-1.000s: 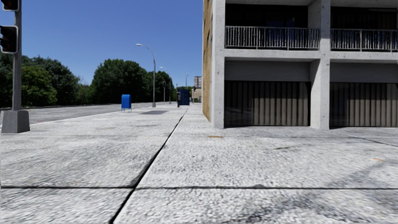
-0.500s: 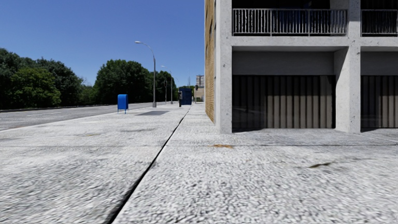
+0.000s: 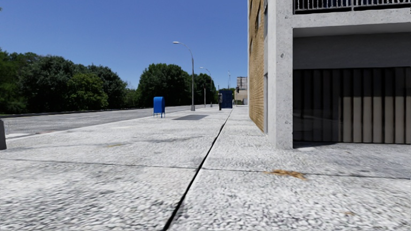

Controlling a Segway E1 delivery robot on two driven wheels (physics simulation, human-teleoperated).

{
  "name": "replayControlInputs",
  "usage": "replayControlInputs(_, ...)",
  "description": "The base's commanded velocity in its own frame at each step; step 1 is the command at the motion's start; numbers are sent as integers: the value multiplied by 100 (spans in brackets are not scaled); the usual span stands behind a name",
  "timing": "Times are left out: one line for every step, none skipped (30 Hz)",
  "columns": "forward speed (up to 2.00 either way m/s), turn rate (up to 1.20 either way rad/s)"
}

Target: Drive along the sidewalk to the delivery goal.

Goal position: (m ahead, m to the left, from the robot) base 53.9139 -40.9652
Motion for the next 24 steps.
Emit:
replayControlInputs(200,0)
replayControlInputs(200,0)
replayControlInputs(200,0)
replayControlInputs(200,0)
replayControlInputs(200,0)
replayControlInputs(200,0)
replayControlInputs(200,0)
replayControlInputs(200,0)
replayControlInputs(200,0)
replayControlInputs(200,0)
replayControlInputs(200,0)
replayControlInputs(200,0)
replayControlInputs(200,0)
replayControlInputs(200,0)
replayControlInputs(200,0)
replayControlInputs(200,0)
replayControlInputs(200,0)
replayControlInputs(200,0)
replayControlInputs(200,0)
replayControlInputs(200,0)
replayControlInputs(200,0)
replayControlInputs(200,0)
replayControlInputs(200,0)
replayControlInputs(200,0)
